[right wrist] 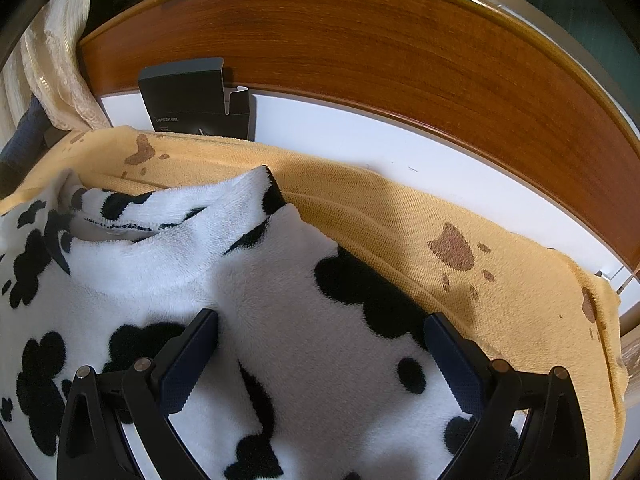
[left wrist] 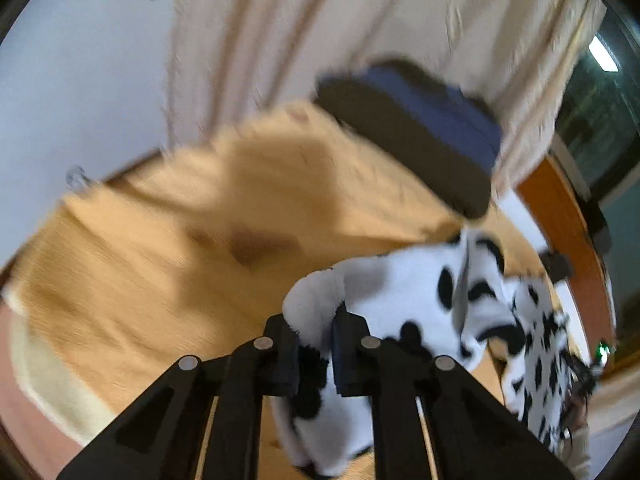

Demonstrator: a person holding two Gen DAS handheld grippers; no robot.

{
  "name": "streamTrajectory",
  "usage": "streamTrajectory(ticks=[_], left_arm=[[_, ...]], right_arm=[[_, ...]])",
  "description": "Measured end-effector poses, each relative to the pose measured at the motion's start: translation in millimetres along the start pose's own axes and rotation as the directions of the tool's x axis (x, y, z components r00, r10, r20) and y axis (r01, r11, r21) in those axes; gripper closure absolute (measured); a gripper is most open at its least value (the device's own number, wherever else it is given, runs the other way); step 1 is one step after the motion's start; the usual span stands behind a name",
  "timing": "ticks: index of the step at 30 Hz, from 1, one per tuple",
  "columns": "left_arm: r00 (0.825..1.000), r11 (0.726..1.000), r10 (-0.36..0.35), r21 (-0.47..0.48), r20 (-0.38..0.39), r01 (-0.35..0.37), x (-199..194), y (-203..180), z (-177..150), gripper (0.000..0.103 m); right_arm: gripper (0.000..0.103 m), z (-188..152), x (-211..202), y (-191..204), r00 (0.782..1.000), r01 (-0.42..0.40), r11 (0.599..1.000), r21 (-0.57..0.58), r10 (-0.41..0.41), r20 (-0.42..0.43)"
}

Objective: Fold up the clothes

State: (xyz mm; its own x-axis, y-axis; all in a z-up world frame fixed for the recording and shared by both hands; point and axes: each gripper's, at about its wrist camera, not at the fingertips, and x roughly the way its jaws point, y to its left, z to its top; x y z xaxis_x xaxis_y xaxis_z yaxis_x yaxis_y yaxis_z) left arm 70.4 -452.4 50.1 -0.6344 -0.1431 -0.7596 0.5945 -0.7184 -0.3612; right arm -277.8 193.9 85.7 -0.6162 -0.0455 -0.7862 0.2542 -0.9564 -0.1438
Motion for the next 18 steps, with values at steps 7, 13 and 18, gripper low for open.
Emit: streamTrajectory(ticks=[7, 13, 18], left_arm=[[0.970, 0.970, 0.234, 0.057, 0.064, -0.237, -32, 19, 34, 0.090], [0.873, 0.849, 0.486, 0.260, -0.046, -0.459, 27, 26, 26, 0.081], [0.820, 0.789, 0.566, 0.343, -0.083, -0.510, 47, 35, 20, 0.064]], right_arm=[[0.001, 1, 0, -1, 1.000, -0.003, 1.000, 0.001, 0.003, -0.001], [0.001, 1, -1, -1, 1.000, 0.005, 1.000, -0.008, -0.005, 0.003], [0.001, -2, -5, -2, 1.000, 0.010, 1.000, -0.012, -0.010, 0.005]])
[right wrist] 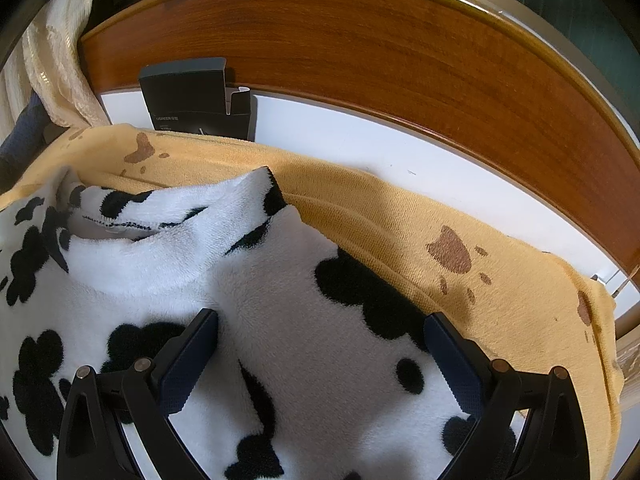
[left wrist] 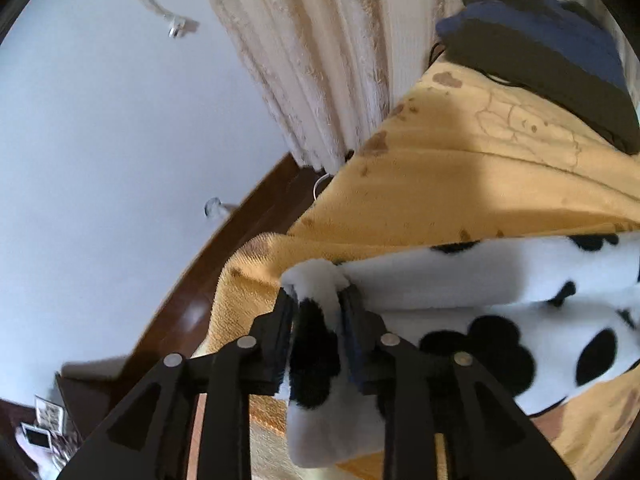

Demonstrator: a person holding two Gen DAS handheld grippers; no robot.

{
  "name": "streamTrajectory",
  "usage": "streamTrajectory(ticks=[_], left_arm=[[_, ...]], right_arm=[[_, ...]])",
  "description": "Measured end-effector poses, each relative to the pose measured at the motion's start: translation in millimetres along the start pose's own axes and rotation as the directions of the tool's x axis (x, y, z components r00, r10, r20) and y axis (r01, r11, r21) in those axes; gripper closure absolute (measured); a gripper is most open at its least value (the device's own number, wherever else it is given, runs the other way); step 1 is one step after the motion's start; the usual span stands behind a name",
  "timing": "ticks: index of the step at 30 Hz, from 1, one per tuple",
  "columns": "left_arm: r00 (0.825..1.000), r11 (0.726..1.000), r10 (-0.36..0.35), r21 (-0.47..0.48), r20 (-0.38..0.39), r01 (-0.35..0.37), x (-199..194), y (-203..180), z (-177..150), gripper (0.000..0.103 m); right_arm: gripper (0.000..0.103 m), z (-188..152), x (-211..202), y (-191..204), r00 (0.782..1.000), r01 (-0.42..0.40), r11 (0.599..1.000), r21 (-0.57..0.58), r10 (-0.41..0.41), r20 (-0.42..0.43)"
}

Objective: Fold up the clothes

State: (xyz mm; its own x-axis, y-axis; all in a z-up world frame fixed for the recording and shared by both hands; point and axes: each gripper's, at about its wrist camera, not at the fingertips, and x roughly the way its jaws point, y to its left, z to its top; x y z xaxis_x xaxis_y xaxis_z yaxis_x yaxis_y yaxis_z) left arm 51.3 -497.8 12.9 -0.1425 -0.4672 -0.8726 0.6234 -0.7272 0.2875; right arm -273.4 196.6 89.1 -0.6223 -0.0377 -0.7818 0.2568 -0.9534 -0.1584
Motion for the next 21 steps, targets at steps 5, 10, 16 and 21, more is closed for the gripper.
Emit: streamTrajectory(ticks=[5, 10, 16, 21], left_arm=[[0.999, 0.998, -0.042, -0.053, -0.003, 0.042, 0, 21, 4, 0.046], [0.961, 0.941, -0.275, -0.200, 0.013, 0.272, 14, 41, 0, 0.026], [0.943, 0.928, -0.322, -0.169, 0.083, 0.332, 19, 30, -5, 0.014], [0.944, 0.937, -0.316, -0.124, 0.090, 0.326, 18, 15, -3, 0.000]], right_arm=[[0.001, 1, 5, -4, 1.000, -0.022, 1.000, 0.015, 0.022, -0.007], [0.001, 5, 13, 2, 0.999, -0.041, 0.999, 0.022, 0.042, -0.019], [0.001, 21, -30, 10, 0.995, -0.098, 0.994, 0.050, 0.096, 0.038], [0.001, 73, -62, 62, 0.952, -0.290, 0.957, 0.025, 0.286, 0.110]])
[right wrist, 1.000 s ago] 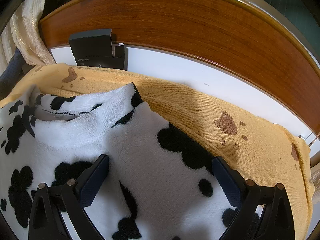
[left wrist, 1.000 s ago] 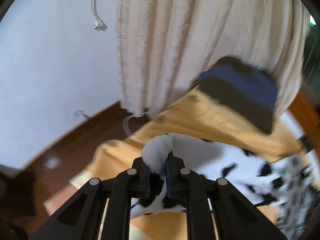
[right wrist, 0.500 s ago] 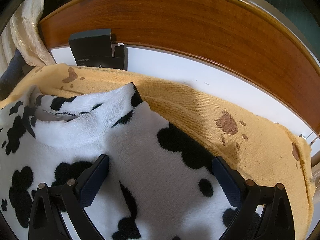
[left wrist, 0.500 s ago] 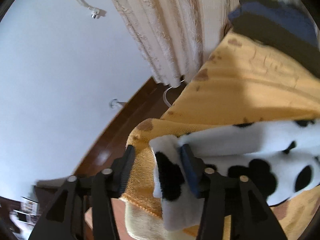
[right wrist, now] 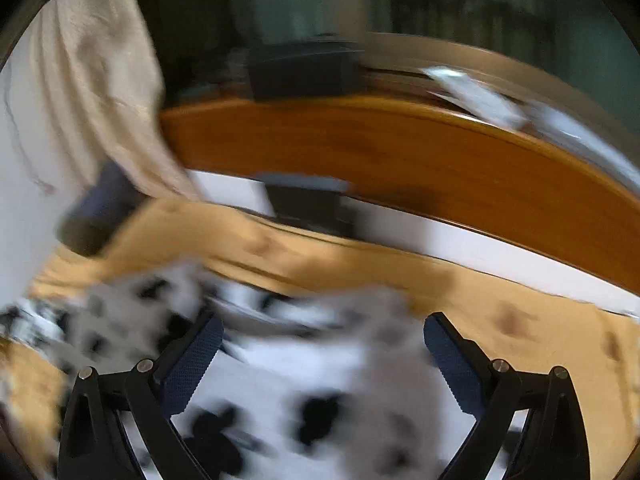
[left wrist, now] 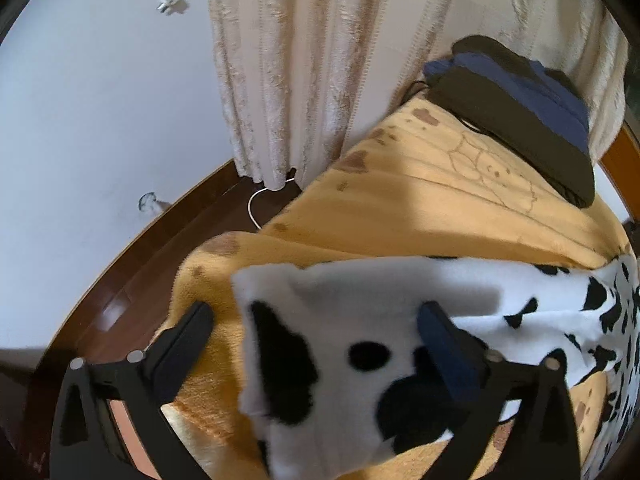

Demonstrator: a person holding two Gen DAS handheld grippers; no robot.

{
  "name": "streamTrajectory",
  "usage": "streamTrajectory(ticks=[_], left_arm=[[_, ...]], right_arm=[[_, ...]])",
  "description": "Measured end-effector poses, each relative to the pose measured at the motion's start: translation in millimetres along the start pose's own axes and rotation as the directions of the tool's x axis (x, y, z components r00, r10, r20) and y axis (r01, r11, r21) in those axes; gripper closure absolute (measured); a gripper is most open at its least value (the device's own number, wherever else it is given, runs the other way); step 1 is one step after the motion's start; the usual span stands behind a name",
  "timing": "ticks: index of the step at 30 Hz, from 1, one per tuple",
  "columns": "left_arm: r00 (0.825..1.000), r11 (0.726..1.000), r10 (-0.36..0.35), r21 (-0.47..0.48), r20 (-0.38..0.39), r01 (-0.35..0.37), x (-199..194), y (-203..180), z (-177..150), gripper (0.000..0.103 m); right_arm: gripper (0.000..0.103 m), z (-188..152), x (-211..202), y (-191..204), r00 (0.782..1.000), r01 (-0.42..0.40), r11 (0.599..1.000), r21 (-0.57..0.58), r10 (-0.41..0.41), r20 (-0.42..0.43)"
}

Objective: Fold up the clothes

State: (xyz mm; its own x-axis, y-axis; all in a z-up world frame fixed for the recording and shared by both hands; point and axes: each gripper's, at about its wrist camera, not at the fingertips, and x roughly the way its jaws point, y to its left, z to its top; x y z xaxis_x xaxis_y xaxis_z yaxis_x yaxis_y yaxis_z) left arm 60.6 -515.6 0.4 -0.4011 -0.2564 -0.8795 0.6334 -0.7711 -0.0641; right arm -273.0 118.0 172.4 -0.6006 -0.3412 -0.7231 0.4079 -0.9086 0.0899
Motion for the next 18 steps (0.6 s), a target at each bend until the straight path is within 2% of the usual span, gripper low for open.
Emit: streamTrajectory(ticks=[2, 3, 4, 5, 7, 9, 10, 11, 12, 13, 14, 15, 18], left_arm=[[1.000, 1.000, 0.015, 0.021, 0.004, -0.015, 0, -5, -2, 0.000], [1.000, 0.999, 0.023, 0.031, 0.005, -0.023, 0, -7, -3, 0.000], [1.000, 0.999, 0.021, 0.030, 0.007, -0.021, -1, -6, -3, 0.000], [1.000, 0.999, 0.015, 0.030, 0.004, -0.015, -2, -5, -3, 0.000], [1.000, 0.999, 0.006, 0.032, -0.004, -0.006, -1, -3, -3, 0.000], [1.000, 0.999, -0.025, 0.026, -0.015, 0.025, -1, -3, -3, 0.000], [0.999, 0.999, -0.045, 0.021, -0.011, 0.046, -4, -3, -4, 0.006], [0.999, 0.999, -0.043, 0.022, -0.002, 0.043, -6, -4, -4, 0.029], [0.999, 0.999, -0.044, 0.021, 0.003, 0.044, -9, -3, -4, 0.046], [0.998, 0.998, -0.066, 0.000, -0.001, 0.066, -13, 1, -4, 0.083], [0.996, 0.995, -0.092, -0.023, -0.004, 0.092, -16, 5, -4, 0.086], [0.993, 0.992, -0.118, -0.047, -0.008, 0.117, -20, 9, -4, 0.086], [0.991, 0.990, -0.134, -0.034, -0.006, 0.134, -33, 7, -9, 0.087]], right_arm=[[0.009, 17, 27, 29, 0.996, -0.068, 0.997, 0.023, 0.070, -0.053], [0.020, 21, 39, 42, 0.991, -0.106, 0.994, 0.032, 0.108, -0.080], [0.026, 25, 54, 56, 0.983, -0.143, 0.989, 0.043, 0.147, -0.111], [0.026, 27, 73, 71, 0.974, -0.168, 0.984, 0.055, 0.174, -0.145], [0.027, 28, 103, 93, 0.960, -0.167, 0.985, 0.052, 0.174, -0.219], [0.027, 26, 132, 107, 0.954, -0.099, 0.994, 0.036, 0.105, -0.282], [0.027, 26, 137, 111, 0.958, -0.070, 0.997, 0.015, 0.072, -0.276], [0.027, 26, 142, 115, 0.963, -0.042, 0.999, -0.006, 0.039, -0.267], [0.035, 26, 141, 117, 0.966, -0.039, 0.999, -0.016, 0.033, -0.257], [0.063, 27, 141, 119, 0.969, -0.037, 0.999, -0.026, 0.030, -0.247], [0.078, 27, 139, 121, 0.970, -0.070, 0.997, -0.035, 0.059, -0.237], [0.082, 26, 135, 121, 0.974, -0.077, 0.996, -0.036, 0.068, -0.218], [0.086, 27, 123, 119, 0.988, -0.069, 0.997, -0.043, 0.062, -0.139]])
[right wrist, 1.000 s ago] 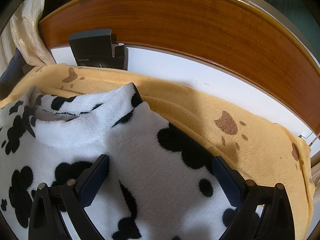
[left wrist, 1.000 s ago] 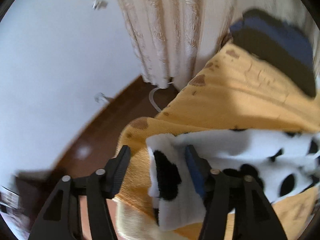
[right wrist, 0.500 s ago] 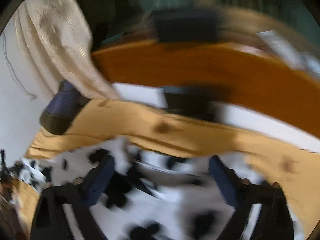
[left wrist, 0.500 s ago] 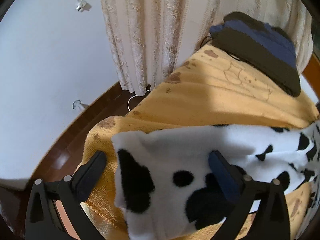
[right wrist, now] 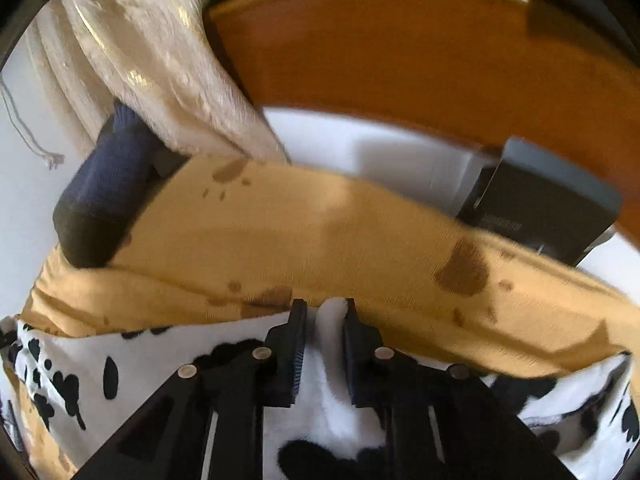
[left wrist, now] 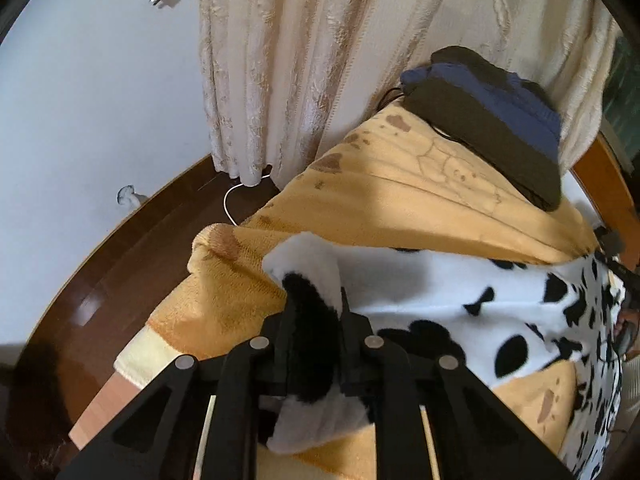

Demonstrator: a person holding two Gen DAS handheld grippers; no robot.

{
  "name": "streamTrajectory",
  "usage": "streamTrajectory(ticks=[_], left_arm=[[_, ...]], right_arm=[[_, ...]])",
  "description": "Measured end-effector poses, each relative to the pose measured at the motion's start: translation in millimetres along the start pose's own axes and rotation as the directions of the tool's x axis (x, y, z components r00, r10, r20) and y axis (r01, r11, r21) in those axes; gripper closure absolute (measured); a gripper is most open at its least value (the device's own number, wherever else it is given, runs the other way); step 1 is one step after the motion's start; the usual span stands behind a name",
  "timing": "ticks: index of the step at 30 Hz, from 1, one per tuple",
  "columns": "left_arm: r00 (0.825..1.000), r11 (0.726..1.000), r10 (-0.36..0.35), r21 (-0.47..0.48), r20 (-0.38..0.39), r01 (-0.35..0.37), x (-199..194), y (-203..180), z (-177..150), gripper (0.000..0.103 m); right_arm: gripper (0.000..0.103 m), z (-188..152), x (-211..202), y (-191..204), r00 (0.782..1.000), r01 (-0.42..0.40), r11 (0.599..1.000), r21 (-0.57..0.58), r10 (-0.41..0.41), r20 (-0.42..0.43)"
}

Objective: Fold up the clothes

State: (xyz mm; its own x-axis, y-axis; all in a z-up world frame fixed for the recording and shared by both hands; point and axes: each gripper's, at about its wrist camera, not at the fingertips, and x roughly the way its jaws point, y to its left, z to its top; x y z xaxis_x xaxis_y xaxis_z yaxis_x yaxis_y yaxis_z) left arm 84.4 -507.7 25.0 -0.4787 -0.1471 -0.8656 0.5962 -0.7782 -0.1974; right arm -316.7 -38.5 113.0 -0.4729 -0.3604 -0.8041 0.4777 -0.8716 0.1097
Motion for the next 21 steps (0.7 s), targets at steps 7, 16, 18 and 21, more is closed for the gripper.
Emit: streamTrajectory(ticks=[7, 16, 18, 21], left_arm=[[0.997, 0.998, 0.053, 0.043, 0.048, -0.055, -23, -10, 7, 0.089], [0.980, 0.982, 0.177, 0.078, -0.095, -0.170, 19, 2, 19, 0.067], [0.981, 0.987, 0.156, 0.040, -0.111, -0.153, 17, 12, 22, 0.066], [0.987, 0.994, 0.107, -0.024, -0.117, -0.111, 12, 27, 24, 0.063]], right_arm=[[0.097, 10, -25, 3, 0.978, 0.125, 0.992, -0.023, -0.120, 0.169], [0.086, -20, -57, 57, 0.986, -0.009, 0.974, -0.227, 0.047, 0.162], [0.048, -38, -70, 96, 0.978, -0.055, 0.934, -0.354, 0.122, 0.170], [0.001, -81, -89, 157, 0.950, -0.105, 0.824, -0.556, 0.249, 0.189]])
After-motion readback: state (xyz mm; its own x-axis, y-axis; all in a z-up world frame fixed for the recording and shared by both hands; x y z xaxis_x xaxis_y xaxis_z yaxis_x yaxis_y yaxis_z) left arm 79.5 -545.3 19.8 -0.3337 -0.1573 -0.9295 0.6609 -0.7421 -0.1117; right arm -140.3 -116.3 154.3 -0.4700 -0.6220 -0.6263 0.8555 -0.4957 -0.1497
